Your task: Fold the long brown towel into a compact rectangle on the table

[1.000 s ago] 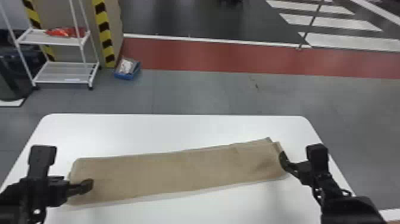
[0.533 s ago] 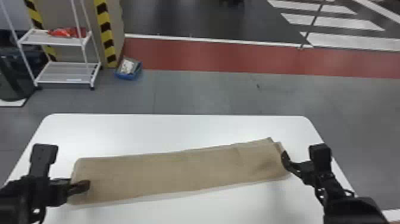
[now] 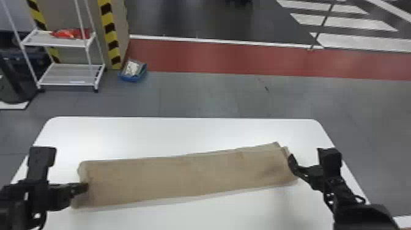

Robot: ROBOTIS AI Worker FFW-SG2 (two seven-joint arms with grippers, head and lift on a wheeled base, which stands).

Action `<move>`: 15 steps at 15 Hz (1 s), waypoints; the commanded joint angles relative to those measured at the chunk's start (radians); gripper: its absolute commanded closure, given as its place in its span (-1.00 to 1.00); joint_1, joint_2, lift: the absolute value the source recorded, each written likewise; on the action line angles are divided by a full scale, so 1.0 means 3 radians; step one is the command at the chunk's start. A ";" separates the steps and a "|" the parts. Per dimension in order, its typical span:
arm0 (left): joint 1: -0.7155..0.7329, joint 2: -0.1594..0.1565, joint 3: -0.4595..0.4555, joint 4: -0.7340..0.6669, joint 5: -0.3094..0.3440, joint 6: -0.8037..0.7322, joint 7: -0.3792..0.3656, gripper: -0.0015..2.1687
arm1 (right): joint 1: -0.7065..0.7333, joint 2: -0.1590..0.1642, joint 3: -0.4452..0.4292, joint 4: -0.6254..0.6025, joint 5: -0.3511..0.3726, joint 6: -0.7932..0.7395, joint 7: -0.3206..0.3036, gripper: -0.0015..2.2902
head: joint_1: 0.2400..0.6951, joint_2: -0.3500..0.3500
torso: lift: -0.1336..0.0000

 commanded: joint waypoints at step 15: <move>-0.0125 -0.0062 0.1211 -0.0400 0.2048 0.0651 -0.0592 0.47 | -0.0214 0.0089 0.0105 0.0260 -0.0024 -0.0284 0.1269 0.66 | 1.00 -0.14 | 1.00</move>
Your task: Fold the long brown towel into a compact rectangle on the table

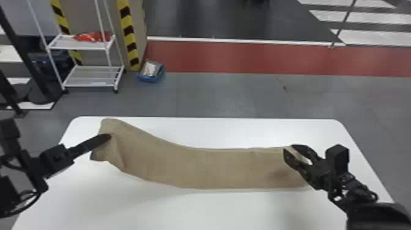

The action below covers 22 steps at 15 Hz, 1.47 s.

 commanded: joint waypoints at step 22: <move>-0.0013 0.0027 0.0079 -0.0041 0.0175 0.0420 -0.0096 0.47 | 0.0013 0.0341 0.0951 0.0239 0.0111 0.0336 -0.0090 0.66 | 1.00 0.35 | 1.00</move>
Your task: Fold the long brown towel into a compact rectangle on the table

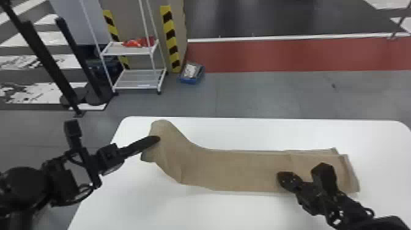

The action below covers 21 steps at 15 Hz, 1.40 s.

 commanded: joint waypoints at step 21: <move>-0.0103 -0.0393 -0.1116 -0.0083 0.0026 -0.0580 0.0721 0.47 | 0.0667 0.0114 -0.0949 -0.1195 -0.0676 -0.0496 0.0093 -0.94 | 1.00 -0.16 | 1.00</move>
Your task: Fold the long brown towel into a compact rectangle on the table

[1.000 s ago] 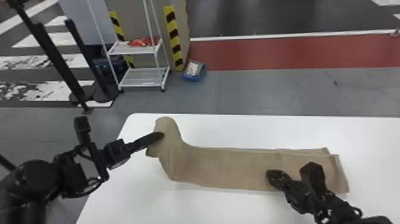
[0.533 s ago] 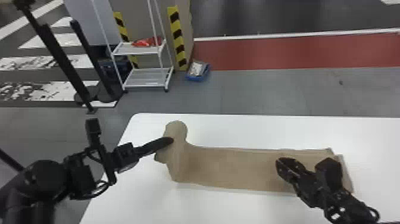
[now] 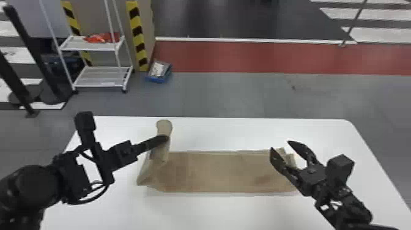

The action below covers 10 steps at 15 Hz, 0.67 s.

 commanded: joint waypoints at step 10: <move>-0.0170 -0.0428 -0.1361 0.0381 -0.0285 -0.1214 0.0717 0.47 | 0.0008 -0.0599 -0.0201 0.0787 -0.0839 -0.1041 0.0114 -0.94 | 1.00 -1.00 | 1.00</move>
